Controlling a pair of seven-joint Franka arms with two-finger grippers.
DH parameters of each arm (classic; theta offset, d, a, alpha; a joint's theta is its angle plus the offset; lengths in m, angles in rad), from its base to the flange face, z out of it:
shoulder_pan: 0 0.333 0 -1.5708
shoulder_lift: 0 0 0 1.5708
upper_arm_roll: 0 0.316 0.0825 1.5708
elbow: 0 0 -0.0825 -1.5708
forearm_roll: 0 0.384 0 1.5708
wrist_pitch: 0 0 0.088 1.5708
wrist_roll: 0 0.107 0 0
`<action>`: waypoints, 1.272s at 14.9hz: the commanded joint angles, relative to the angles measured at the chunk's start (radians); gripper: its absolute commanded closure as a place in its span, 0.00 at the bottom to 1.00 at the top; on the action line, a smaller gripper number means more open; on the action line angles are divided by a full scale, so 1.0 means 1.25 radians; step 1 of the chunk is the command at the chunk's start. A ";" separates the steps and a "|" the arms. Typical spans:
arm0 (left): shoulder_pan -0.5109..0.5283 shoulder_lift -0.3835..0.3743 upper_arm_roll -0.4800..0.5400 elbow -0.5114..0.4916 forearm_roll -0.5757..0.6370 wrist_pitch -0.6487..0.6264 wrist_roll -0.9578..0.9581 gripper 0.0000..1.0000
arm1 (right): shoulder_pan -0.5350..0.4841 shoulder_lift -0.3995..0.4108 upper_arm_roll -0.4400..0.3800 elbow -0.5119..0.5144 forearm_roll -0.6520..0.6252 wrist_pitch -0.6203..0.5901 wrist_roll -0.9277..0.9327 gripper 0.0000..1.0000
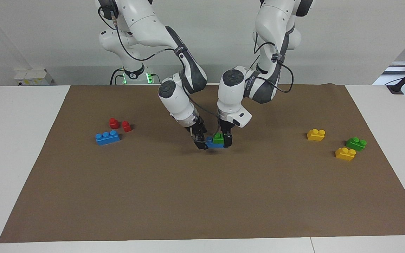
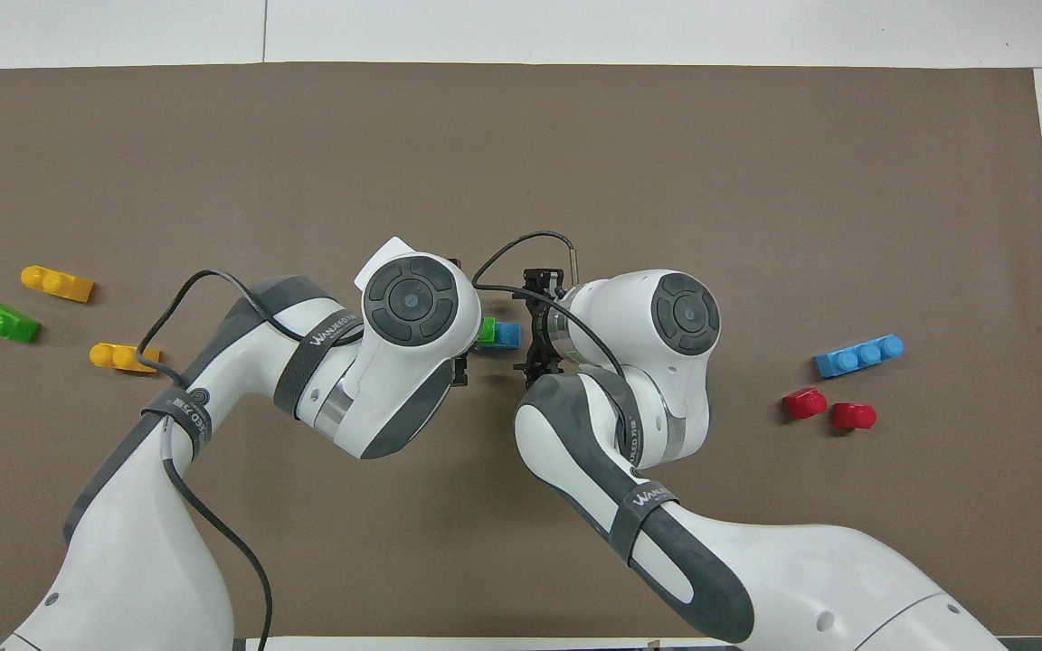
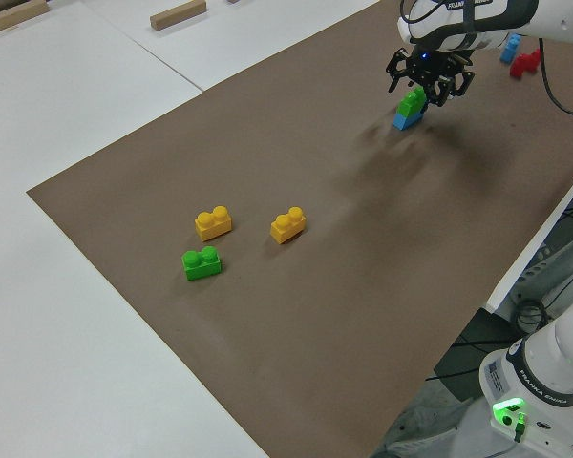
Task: Remove green block with left arm and hold with right
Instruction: 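Pull the green brick off with the left gripper while the right gripper holds blue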
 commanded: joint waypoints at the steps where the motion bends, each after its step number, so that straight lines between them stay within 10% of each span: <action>1: -0.012 0.000 0.010 -0.012 0.020 0.020 -0.033 0.00 | 0.014 0.022 -0.001 -0.001 0.018 0.045 0.006 0.01; 5: -0.012 0.000 0.010 -0.012 0.020 0.020 -0.032 0.00 | 0.018 0.026 -0.001 -0.004 0.018 0.056 0.004 0.03; 7: -0.012 0.000 0.010 -0.012 0.020 0.020 -0.033 0.00 | 0.018 0.026 -0.001 -0.004 0.018 0.053 0.004 0.34; 9: -0.012 0.000 0.010 -0.012 0.020 0.020 -0.032 0.00 | 0.016 0.026 -0.001 -0.004 0.017 0.049 -0.003 1.00; 17: -0.012 0.000 0.010 -0.012 0.020 0.021 -0.033 0.00 | 0.016 0.025 -0.001 -0.010 0.017 0.053 -0.037 1.00; 18: -0.012 0.000 0.010 -0.012 0.020 0.021 -0.033 0.10 | 0.016 0.025 -0.001 -0.010 0.017 0.054 -0.037 1.00; 19: -0.012 0.000 0.010 -0.012 0.020 0.021 -0.033 0.43 | 0.016 0.025 -0.001 -0.010 0.017 0.054 -0.037 1.00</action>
